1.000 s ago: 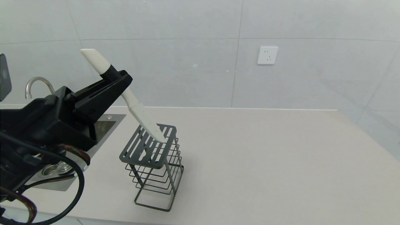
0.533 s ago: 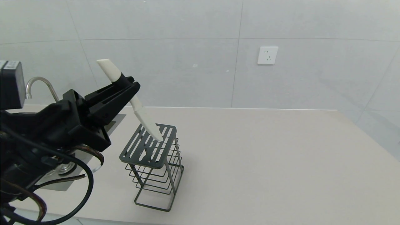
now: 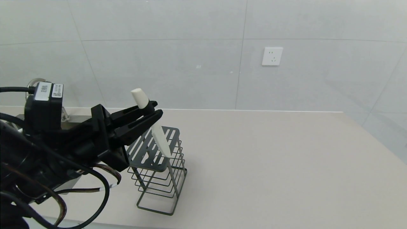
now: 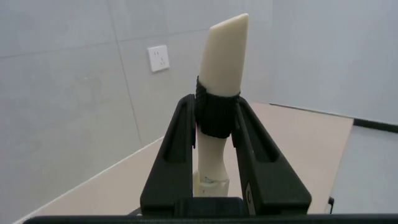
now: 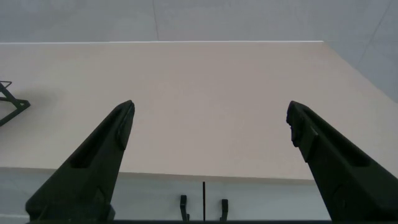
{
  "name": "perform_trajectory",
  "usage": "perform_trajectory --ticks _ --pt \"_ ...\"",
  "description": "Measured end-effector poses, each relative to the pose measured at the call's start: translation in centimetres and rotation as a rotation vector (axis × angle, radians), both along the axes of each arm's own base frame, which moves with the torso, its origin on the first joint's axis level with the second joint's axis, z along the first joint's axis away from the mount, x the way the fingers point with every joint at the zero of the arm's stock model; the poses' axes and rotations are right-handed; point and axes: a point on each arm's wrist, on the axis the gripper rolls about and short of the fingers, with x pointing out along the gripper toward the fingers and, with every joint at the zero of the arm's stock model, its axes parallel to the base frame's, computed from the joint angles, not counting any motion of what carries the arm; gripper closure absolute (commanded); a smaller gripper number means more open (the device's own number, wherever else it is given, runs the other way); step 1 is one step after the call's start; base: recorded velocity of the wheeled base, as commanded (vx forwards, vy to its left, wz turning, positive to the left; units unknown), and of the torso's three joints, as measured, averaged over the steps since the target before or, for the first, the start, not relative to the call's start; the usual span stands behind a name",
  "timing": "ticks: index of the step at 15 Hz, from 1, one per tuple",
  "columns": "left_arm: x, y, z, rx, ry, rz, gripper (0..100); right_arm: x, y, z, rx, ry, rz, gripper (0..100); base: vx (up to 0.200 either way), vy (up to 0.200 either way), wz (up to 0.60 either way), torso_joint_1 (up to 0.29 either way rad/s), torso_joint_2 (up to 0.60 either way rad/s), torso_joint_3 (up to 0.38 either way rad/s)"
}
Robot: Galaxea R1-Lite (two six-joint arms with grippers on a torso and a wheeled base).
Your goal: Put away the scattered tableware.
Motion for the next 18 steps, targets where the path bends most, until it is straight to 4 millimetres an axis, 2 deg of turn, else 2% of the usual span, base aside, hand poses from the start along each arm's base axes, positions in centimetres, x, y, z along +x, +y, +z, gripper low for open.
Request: perform_trajectory --ticks 8,13,18 --pt "1.2 -0.4 2.1 -0.001 -0.118 -0.050 100 0.0 0.0 0.0 0.000 0.001 -0.001 0 0.000 0.000 0.00 0.000 0.00 0.000" --pt "2.9 1.3 1.6 0.051 -0.137 -0.010 100 0.0 0.0 0.0 0.000 0.001 0.000 0 0.000 0.000 0.00 0.000 0.00 0.000" --pt "3.9 1.1 1.7 0.050 -0.145 -0.005 100 0.0 0.0 0.0 0.000 0.001 0.000 0 0.000 0.000 0.00 0.000 0.00 0.000"
